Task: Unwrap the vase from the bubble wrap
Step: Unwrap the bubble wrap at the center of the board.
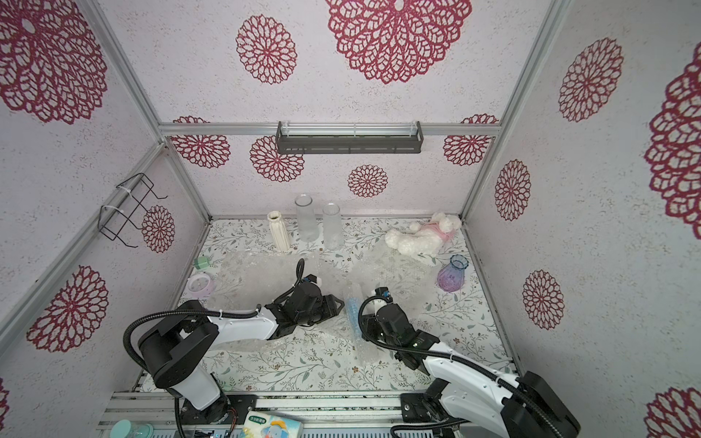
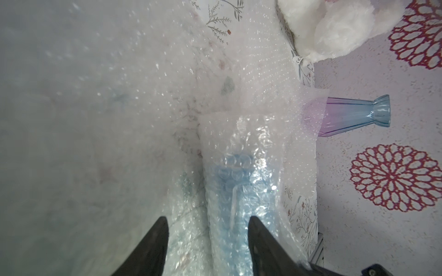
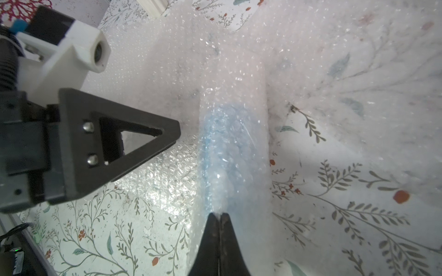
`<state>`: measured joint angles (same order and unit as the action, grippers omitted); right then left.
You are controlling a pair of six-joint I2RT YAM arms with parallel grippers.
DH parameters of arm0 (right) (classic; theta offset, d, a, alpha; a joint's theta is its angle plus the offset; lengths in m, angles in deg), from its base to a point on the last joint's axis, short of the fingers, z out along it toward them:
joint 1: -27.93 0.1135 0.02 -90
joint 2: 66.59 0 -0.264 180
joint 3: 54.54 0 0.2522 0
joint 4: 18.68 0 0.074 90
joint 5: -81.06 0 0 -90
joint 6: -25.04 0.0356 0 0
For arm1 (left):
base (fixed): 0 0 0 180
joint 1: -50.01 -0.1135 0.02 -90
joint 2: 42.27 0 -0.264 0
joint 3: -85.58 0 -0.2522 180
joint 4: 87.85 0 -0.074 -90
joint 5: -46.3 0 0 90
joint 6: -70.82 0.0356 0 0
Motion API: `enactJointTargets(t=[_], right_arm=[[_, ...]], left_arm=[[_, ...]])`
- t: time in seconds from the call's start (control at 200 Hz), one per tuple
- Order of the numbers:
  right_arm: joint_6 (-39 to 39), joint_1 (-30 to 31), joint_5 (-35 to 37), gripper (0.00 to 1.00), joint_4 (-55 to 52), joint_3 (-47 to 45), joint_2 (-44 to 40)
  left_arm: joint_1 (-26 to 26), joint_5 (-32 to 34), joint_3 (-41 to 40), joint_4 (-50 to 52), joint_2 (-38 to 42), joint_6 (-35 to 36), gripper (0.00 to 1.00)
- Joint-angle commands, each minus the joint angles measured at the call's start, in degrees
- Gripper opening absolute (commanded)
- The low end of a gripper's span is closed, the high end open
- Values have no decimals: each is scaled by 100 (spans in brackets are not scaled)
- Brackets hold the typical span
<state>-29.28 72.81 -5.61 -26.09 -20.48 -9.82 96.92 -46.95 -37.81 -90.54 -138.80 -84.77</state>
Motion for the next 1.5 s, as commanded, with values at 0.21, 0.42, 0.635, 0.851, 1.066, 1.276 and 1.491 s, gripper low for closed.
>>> enactJointTargets(t=[0.21, 0.42, 0.635, 0.851, 1.066, 1.276, 1.491], right_arm=[[59, -6, 111, 0, 182, 9, -18], [57, -6, 134, 0, 199, 18, -1], [69, -6, 150, 0, 183, -19, -30], [1, -6, 185, 0, 177, -30, 4], [-122, -6, 195, 0, 276, -40, 49], [-273, -6, 63, 2, 350, 37, 57], [-533, -6, 223, 34, 120, 98, -278]], left_arm=[[10, -359, 26, -1071, -378, -209, 48], [74, -359, 22, -1073, -351, -315, 32], [160, -333, 115, -1034, -249, -327, 3], [210, -336, 162, -832, 20, -300, 0], [224, -264, 332, -316, 432, -87, 0], [224, -369, 594, -176, 390, -19, 0], [212, -368, 1021, 403, 274, 221, 0]])
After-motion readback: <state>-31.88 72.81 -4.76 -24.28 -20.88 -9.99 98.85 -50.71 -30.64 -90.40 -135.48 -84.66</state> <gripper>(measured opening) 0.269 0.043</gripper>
